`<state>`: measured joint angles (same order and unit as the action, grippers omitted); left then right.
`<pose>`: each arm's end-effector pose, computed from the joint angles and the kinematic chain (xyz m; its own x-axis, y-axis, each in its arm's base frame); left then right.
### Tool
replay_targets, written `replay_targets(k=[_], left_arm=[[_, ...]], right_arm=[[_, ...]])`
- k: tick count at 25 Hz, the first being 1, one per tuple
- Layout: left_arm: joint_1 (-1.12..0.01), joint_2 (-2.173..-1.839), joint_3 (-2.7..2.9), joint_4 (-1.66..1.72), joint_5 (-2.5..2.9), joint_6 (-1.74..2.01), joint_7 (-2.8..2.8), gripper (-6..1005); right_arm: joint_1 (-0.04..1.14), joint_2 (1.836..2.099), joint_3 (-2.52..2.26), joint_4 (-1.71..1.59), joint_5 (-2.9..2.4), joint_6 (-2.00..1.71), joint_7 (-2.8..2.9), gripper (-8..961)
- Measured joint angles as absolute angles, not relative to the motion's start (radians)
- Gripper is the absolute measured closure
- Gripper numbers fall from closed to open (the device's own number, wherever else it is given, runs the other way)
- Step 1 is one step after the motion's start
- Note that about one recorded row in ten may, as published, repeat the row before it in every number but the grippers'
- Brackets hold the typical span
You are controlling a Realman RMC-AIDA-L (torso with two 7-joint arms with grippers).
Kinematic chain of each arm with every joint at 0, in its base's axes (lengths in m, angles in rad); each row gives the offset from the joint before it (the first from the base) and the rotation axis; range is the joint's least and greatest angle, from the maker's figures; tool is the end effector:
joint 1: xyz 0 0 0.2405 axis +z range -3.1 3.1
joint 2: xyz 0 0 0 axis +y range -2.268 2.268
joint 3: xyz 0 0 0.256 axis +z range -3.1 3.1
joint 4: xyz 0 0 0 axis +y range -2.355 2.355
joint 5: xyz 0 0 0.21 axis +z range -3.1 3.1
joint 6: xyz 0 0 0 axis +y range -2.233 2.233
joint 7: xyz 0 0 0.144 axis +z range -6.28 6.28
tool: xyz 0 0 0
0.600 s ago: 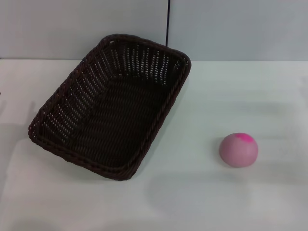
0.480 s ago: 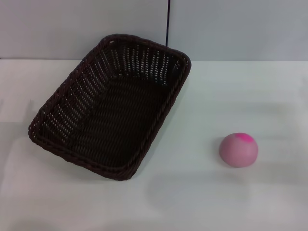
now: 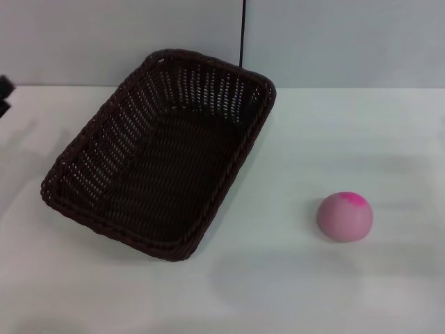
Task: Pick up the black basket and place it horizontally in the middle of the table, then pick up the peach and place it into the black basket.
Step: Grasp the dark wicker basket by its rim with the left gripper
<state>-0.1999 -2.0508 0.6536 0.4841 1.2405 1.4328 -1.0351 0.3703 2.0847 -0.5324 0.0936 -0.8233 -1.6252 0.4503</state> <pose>-0.3575 0.2735 0.0697 0.5149 0.0367 0.8564 0.7840 -0.4241 -0.4532 0.3378 0.2713 0.0234 0.4464 0.2792 -0.8501 -0.8599 -0.1288 -0.4939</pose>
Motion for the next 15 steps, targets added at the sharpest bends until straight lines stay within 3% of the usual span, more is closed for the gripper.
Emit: replay_targets(k=[9,15], left_arm=[[-0.301,-2.047,0.726,1.258,1.931,1.441,-1.931,230],[-0.415,-2.054,0.904,1.442,2.321,1.483,-2.212,231]], right_arm=[[0.341,2.079,-0.539,0.034,-0.826,-1.714,0.509,208],[0.303,2.078,-0.534,-0.026,-0.827,-1.743,0.611,209]])
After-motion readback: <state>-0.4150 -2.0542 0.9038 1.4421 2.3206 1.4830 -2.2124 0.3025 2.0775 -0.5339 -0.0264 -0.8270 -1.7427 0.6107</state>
